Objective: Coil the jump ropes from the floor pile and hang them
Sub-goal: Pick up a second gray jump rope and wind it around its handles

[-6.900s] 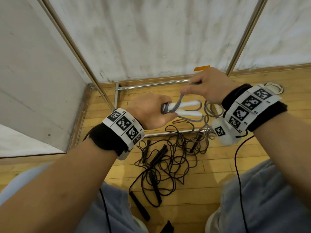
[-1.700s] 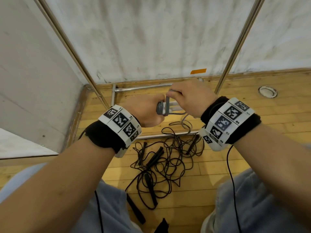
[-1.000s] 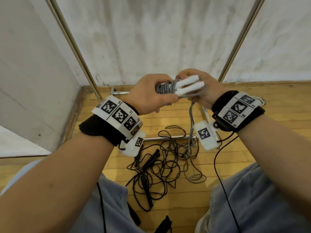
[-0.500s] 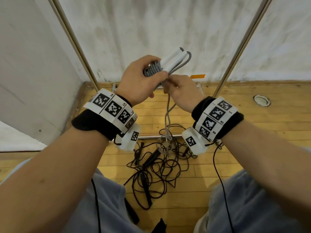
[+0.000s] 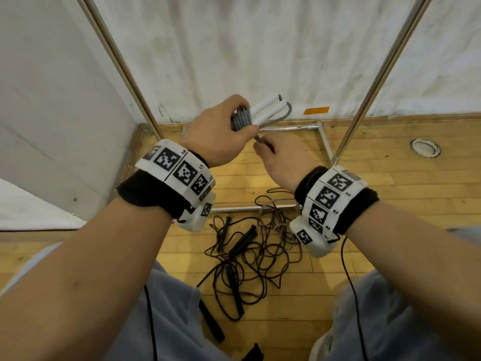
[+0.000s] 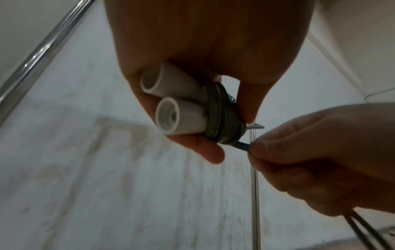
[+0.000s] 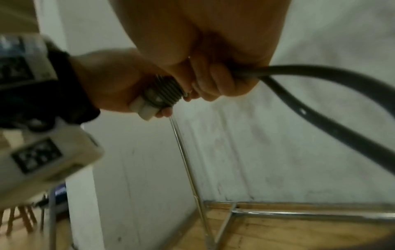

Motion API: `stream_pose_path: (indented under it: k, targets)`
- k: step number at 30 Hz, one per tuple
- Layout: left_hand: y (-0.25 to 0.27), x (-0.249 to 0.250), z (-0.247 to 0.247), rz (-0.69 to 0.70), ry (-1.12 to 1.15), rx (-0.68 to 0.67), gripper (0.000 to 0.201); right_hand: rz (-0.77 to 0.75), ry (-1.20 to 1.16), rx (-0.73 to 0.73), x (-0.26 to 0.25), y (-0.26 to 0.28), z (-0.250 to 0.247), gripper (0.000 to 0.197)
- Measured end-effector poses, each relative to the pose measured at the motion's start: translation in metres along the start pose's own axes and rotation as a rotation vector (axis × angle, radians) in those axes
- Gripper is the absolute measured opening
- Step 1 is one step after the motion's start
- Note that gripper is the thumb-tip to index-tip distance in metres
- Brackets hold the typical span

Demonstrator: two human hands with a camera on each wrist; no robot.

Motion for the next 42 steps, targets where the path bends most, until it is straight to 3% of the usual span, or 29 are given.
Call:
stream_pose_path:
  k: [3,8,11,16,20,28,32,36,40,42]
  targets:
    - [0.003,-0.002,0.005,-0.016,0.136,-0.078,0.031,-0.042,0.160,0.022,0.005,0.004,0.005,0.030]
    - [0.007,-0.008,0.002,-0.027,0.300,-0.130,0.026,-0.021,-0.024,-0.029,0.017,0.005,-0.004,0.030]
    - [0.008,-0.015,0.008,-0.038,0.083,-0.132,0.027,-0.063,0.015,-0.069,0.019,0.007,-0.006,0.034]
    - [0.009,-0.029,0.027,-0.038,-0.385,-0.130,0.030,-0.082,0.331,-0.144,0.014,0.018,0.006,0.027]
    - [0.009,-0.034,0.037,-0.049,-0.457,-0.192,0.024,-0.168,0.367,-0.136,0.008,0.019,0.001,0.018]
    - [0.015,-0.019,0.049,-0.018,-0.396,-0.328,0.025,-0.287,0.332,-0.050,0.002,0.010,-0.015,0.033]
    - [0.019,-0.006,0.051,0.056,-0.294,-0.351,0.029,-0.317,0.270,0.014,0.001,0.006,-0.024,0.031]
    - [0.019,0.002,0.043,0.060,-0.249,-0.233,0.039,-0.298,0.186,0.065,-0.001,0.001,-0.033,0.033]
    - [0.020,0.002,0.042,0.059,-0.262,-0.220,0.018,-0.144,-0.046,0.063,0.012,-0.008,-0.043,0.030]
    - [0.020,0.003,0.039,0.075,-0.216,-0.235,0.024,-0.062,-0.253,0.018,0.020,-0.010,-0.045,0.025]
Point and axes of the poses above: each hand's wrist, its own y-axis away from the middle knuckle, its own z-axis out of the palm, x = y × z, the point moved 6 cm from there along -y, towards the middle knuckle, and after that the axes turned 3 degrees about y, right-handed, at the moved point
